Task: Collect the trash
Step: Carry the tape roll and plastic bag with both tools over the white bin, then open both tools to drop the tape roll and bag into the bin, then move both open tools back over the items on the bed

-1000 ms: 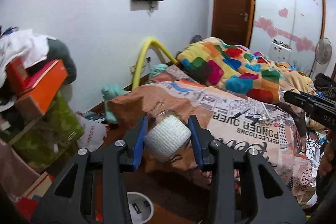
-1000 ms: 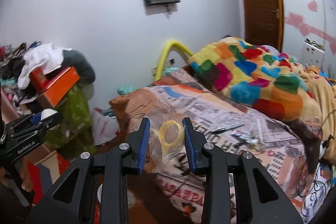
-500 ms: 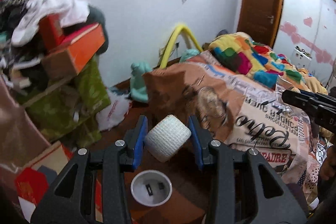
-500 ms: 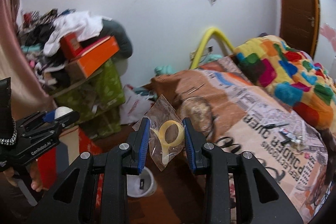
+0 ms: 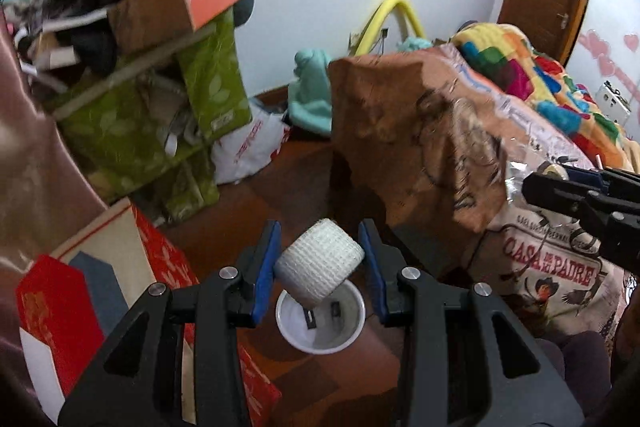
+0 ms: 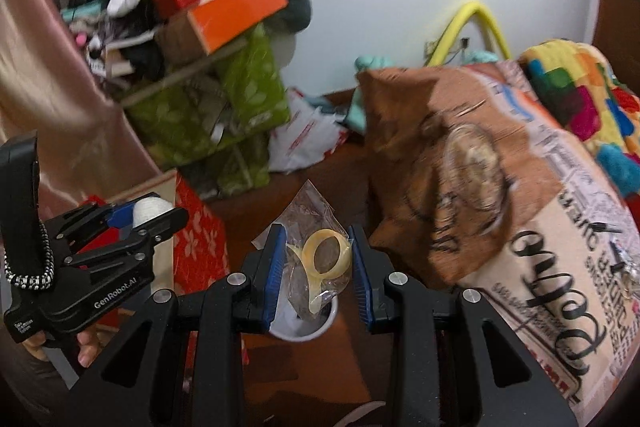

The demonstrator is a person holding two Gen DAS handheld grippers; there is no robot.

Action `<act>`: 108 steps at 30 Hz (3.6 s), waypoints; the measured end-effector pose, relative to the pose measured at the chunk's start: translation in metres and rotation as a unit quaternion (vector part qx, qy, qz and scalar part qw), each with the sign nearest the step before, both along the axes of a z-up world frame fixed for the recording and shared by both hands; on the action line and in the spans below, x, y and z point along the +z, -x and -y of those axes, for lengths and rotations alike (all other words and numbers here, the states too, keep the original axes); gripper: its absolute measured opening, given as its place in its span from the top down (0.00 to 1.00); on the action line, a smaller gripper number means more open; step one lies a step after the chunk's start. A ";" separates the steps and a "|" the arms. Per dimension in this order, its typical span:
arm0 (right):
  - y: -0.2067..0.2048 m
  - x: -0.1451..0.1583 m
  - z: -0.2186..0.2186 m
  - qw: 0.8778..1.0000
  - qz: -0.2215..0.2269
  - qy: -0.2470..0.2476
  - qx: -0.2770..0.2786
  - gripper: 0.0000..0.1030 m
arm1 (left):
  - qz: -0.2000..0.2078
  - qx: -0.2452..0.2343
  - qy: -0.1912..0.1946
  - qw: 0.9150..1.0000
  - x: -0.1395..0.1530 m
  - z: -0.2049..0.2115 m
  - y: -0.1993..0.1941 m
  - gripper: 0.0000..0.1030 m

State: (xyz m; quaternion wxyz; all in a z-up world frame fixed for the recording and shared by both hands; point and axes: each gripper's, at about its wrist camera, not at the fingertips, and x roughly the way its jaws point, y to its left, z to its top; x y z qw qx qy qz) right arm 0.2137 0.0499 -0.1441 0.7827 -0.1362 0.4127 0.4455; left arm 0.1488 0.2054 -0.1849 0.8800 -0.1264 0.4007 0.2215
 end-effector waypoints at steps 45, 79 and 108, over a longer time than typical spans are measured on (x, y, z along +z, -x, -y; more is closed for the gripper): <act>-0.028 -0.092 -0.061 0.990 -0.106 0.082 0.043 0.57 | -0.112 0.044 0.177 0.977 -0.135 -0.049 -0.028 0.50; -0.038 0.073 0.139 0.992 0.052 -0.063 -0.096 0.57 | 0.101 -0.068 -0.007 0.993 0.107 0.128 -0.054 0.50; -0.141 0.062 0.372 0.949 0.046 -0.066 -0.305 0.57 | 0.067 -0.287 -0.007 0.956 0.103 0.352 -0.239 0.50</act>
